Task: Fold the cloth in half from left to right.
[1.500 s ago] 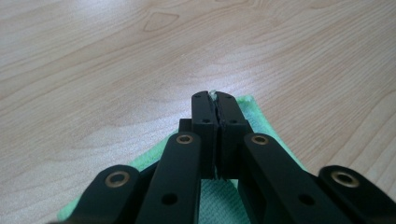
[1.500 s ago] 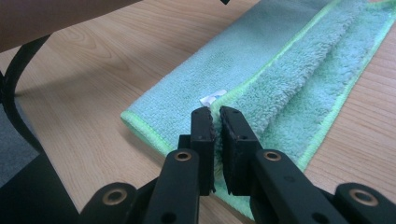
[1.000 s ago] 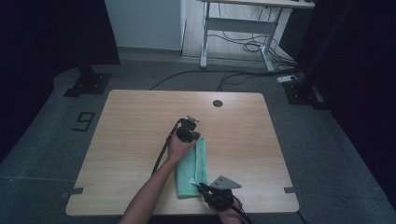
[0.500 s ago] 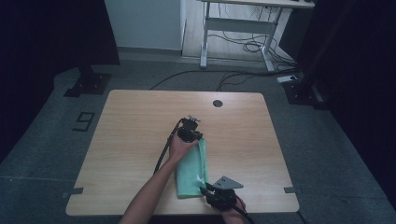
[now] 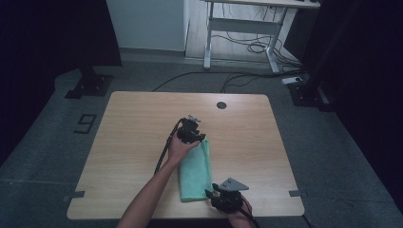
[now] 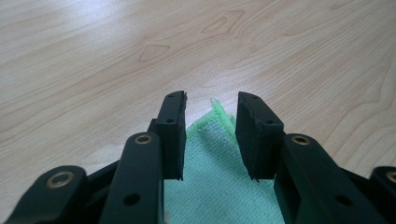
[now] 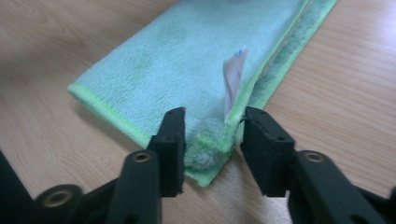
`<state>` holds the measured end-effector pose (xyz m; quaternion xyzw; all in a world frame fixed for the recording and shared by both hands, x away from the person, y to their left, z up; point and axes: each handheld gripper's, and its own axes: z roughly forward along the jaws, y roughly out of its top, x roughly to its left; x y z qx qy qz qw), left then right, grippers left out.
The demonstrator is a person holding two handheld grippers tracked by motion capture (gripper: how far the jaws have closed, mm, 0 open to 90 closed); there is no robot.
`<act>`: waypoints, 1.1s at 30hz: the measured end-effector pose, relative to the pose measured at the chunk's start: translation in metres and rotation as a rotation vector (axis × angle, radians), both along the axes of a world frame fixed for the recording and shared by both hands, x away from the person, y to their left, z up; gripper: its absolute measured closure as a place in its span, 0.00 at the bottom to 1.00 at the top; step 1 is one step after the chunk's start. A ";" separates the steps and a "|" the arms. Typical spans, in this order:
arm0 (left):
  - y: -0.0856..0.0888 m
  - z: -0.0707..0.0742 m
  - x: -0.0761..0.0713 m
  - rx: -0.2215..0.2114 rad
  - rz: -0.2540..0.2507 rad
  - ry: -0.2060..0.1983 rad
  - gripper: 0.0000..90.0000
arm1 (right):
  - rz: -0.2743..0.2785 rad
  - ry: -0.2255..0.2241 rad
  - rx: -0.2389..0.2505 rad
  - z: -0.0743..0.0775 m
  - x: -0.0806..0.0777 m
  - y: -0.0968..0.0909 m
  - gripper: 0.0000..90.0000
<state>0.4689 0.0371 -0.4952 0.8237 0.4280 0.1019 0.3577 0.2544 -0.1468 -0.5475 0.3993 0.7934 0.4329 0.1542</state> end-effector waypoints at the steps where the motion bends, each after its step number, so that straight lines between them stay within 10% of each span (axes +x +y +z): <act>1: 0.001 0.001 -0.001 -0.004 -0.003 -0.003 0.70 | -0.003 -0.005 0.002 0.001 0.000 0.000 0.63; 14: -0.010 -0.014 -0.006 0.008 -0.055 0.016 0.72 | 0.038 -0.046 0.041 0.010 0.007 -0.004 0.72; 26: -0.023 -0.035 -0.004 0.033 -0.075 0.059 0.73 | 0.082 0.014 -0.017 -0.004 0.011 0.000 0.76; 33: -0.017 -0.023 -0.008 0.025 -0.089 0.034 0.71 | 0.083 0.021 -0.018 -0.002 0.009 -0.001 0.71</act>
